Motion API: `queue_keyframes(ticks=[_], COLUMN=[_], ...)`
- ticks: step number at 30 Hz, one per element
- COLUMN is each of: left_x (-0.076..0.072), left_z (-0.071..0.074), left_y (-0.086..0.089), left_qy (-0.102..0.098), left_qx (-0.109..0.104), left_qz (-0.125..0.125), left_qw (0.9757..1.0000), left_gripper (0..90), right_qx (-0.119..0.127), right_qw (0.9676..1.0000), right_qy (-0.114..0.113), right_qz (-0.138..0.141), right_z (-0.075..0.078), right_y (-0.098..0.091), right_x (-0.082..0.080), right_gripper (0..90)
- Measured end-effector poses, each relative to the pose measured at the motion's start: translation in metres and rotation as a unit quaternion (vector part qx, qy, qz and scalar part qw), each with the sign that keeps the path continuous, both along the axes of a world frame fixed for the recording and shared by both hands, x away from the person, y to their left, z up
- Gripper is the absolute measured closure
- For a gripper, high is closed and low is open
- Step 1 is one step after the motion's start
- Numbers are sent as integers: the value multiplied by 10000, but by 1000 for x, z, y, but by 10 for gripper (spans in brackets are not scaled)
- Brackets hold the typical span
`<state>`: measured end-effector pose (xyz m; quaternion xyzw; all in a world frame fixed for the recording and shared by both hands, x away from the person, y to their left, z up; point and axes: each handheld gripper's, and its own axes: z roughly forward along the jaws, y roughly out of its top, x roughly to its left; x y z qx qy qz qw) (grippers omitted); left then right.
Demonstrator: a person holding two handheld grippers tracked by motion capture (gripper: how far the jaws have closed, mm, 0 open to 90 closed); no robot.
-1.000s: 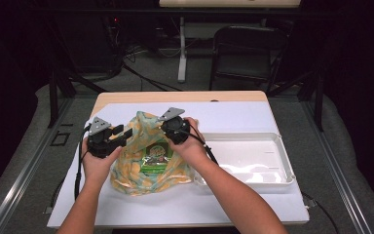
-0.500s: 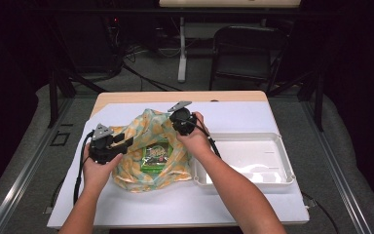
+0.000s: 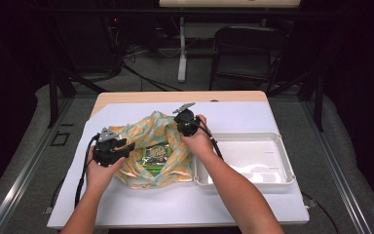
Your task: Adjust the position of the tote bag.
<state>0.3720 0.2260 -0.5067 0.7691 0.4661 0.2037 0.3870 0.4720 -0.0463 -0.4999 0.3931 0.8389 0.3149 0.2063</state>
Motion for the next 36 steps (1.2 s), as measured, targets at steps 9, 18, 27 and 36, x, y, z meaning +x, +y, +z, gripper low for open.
queue_keyframes(ticks=[9,18,27,36], left_x=[6,9,1,-7], left_z=[-15,-26,-8,13], left_y=[4,6,9,0], left_qy=[243,390,7,-354], left_qx=[251,304,-53,-164], left_qz=[116,215,249,34], left_qw=[9993,9985,9997,9992], left_gripper=[592,589,555,551], right_qx=[98,95,139,258], right_qw=[9997,9992,9991,9985], right_qy=[165,309,352,441], right_qz=[-158,-253,-191,-209], right_z=[-9,-20,-22,-21], right_y=[-7,-8,-6,-8], right_x=[4,4,1,-2], right_gripper=[900,898,888,833])
